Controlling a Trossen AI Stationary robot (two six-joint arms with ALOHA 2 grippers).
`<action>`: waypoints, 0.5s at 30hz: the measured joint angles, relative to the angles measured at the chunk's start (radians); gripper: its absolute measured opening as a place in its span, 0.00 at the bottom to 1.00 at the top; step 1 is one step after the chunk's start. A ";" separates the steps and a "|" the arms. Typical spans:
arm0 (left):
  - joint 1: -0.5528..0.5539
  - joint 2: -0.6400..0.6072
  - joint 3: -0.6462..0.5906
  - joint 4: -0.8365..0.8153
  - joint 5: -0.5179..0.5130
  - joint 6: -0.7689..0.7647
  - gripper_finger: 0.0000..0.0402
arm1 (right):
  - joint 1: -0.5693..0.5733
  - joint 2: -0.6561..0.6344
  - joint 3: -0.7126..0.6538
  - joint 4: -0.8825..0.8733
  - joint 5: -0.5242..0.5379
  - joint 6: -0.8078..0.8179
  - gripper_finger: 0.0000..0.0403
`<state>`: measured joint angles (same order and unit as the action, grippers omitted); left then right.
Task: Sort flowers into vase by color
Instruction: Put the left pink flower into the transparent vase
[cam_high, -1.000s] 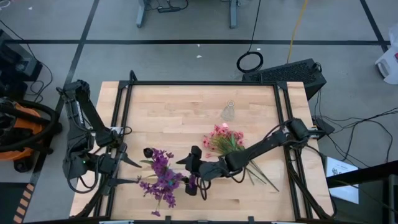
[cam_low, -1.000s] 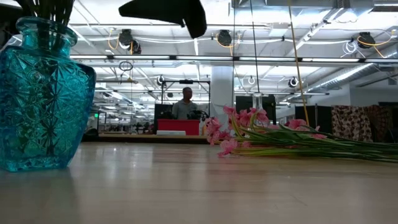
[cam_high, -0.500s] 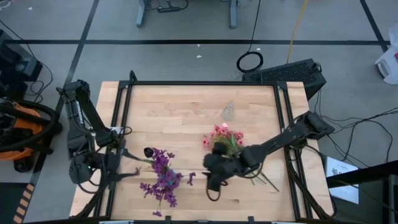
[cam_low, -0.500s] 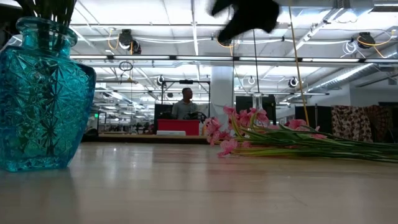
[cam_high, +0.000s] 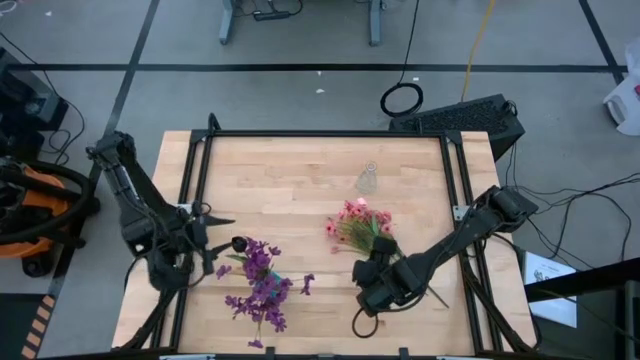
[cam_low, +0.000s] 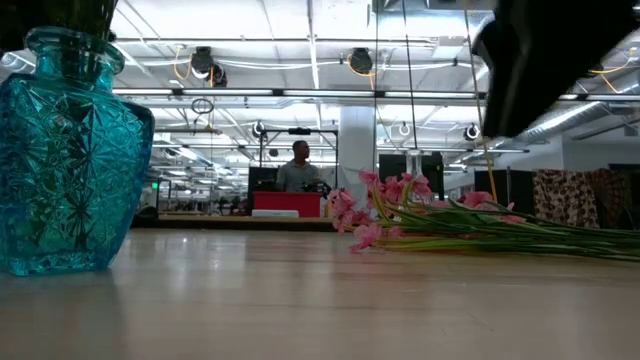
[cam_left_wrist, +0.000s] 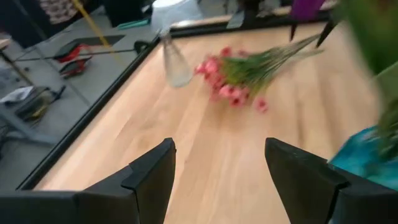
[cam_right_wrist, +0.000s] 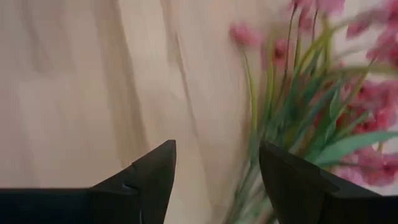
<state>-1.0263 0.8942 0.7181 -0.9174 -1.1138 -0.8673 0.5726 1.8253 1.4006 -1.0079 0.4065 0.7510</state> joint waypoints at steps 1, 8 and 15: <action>0.016 0.000 -0.022 0.010 0.006 -0.001 0.63 | -0.001 -0.006 -0.023 -0.004 -0.015 -0.012 0.55; 0.101 -0.001 -0.155 0.136 0.025 -0.013 0.63 | -0.043 -0.078 -0.270 0.208 -0.072 -0.037 0.52; 0.202 -0.001 -0.226 0.277 0.080 0.085 0.63 | -0.120 -0.099 -0.399 0.395 -0.040 -0.038 0.52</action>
<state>-0.8239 0.8936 0.4917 -0.6406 -1.0343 -0.7820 0.4530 1.7264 1.0018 -0.6128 0.3664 0.7128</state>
